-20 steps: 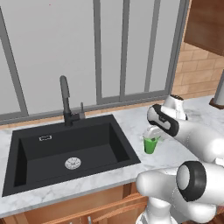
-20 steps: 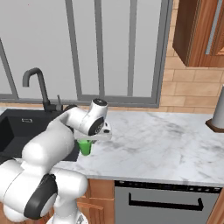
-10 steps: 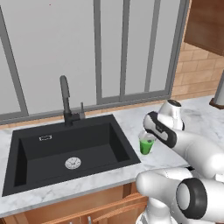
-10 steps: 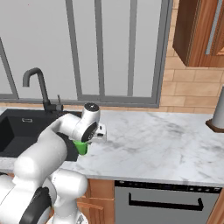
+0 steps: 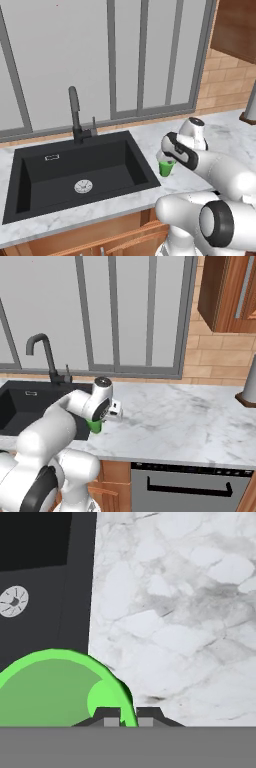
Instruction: Pick the cup and bowl from the counter and place them on the counter next to the sink.
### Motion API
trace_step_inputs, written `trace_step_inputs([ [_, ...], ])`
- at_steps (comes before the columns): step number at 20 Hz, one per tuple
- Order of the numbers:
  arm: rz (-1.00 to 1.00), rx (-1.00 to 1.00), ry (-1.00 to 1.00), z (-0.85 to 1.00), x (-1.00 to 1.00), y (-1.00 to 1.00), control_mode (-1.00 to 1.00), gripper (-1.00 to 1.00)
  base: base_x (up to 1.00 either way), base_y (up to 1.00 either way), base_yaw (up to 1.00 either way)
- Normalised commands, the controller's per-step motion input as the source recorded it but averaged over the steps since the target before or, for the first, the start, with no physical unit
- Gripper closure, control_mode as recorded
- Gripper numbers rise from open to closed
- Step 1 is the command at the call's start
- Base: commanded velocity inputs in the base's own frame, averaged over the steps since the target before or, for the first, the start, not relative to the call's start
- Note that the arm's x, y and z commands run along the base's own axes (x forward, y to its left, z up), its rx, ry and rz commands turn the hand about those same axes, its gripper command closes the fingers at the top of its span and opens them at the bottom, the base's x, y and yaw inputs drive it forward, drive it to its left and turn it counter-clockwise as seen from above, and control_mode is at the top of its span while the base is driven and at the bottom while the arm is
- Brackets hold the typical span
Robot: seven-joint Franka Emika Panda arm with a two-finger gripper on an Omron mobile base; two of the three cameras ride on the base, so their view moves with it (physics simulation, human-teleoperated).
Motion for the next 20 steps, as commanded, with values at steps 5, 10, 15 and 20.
trace_step_inputs([
  [5, -0.11, 0.0, 0.11, -0.11, 0.27, -0.18, -1.0, 1.0, 0.0, 0.0, 0.0],
  [10, -0.09, 0.0, 0.13, -0.14, 0.2, -0.25, -1.0, 1.0, 0.0, 0.0, 0.0],
  [15, -0.08, 0.0, 0.09, -0.14, 0.1, -0.17, -1.0, 1.0, 0.0, 0.0, 0.0],
  [20, -0.02, 0.0, 0.0, -0.01, -0.08, -0.02, -1.0, 1.0, 0.0, 0.0, 0.0],
])
